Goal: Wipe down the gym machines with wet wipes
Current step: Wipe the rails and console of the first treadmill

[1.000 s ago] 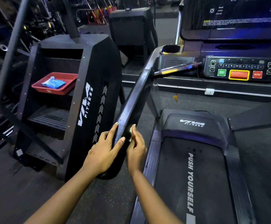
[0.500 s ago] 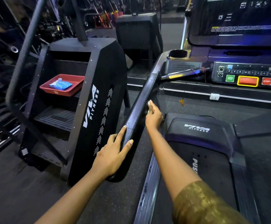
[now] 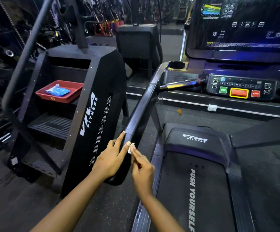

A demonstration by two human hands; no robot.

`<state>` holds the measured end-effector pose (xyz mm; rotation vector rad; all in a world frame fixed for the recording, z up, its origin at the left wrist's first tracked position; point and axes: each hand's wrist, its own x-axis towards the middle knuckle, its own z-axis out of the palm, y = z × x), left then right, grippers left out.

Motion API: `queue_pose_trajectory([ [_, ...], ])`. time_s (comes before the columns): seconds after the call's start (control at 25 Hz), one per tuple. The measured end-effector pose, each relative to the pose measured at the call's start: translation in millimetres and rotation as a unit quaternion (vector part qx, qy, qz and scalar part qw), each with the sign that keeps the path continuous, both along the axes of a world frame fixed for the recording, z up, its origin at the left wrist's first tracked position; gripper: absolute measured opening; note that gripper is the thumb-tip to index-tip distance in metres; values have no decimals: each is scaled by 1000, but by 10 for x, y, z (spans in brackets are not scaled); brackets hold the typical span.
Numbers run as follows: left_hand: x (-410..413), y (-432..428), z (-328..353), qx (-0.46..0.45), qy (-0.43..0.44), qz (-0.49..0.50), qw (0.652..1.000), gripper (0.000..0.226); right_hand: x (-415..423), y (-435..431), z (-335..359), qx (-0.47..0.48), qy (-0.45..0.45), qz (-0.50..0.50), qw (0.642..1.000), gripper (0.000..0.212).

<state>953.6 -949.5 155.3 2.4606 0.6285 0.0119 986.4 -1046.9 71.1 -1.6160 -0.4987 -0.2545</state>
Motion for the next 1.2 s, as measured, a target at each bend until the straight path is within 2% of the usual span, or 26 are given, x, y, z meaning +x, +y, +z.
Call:
queue_pose_trajectory([
  [0.12, -8, 12, -10, -17, -15, 5, 1000, 63, 338, -97, 290, -63, -79, -9, 995, 37],
  [0.16, -13, 17, -10, -26, -22, 10, 999, 64, 525, -64, 435, -80, -87, -12, 993, 33],
  [0.24, -34, 29, -7, -50, -32, 21, 998, 65, 905, 51, 726, -140, -46, 23, 989, 26],
  [0.28, -59, 32, -3, -64, -36, 27, 997, 64, 1058, 109, 808, -201, -22, 59, 978, 28],
  [0.36, -142, 22, -9, -85, -48, 40, 994, 64, 1181, 185, 841, -352, -67, 111, 927, 34],
  [0.4, -193, 5, -19, -90, -56, 45, 993, 65, 1184, 194, 813, -405, -101, 113, 902, 35],
  [0.44, -242, -17, -28, -94, -63, 50, 992, 66, 1122, 175, 801, -418, -137, 110, 891, 34],
  [0.56, -320, -64, -27, -100, -80, 75, 989, 78, 750, 66, 663, -349, -193, 127, 908, 38],
  [0.68, -312, -74, -41, -104, -96, 80, 987, 81, 327, -53, 436, -274, -235, 129, 924, 47],
  [0.84, -336, -64, -49, -121, -109, 78, 984, 77, -172, -177, 312, -178, -226, 147, 947, 46],
  [0.88, -343, -67, -39, -126, -110, 78, 983, 80, -268, -213, 308, -141, -197, 151, 958, 46],
  [0.96, -353, -95, -17, -121, -113, 72, 984, 76, -339, -272, 311, -56, -58, 136, 987, 47],
  [1.04, -343, -105, -7, -104, -111, 67, 986, 69, -176, -246, 324, 21, 105, 57, 993, 43],
  [1.08, -337, -102, 1, -100, -108, 65, 987, 66, -43, -194, 346, 47, 156, 16, 986, 40],
  [1.2, -309, -80, -2, -92, -91, 64, 990, 57, 334, 34, 479, 57, 177, -20, 982, 35],
])
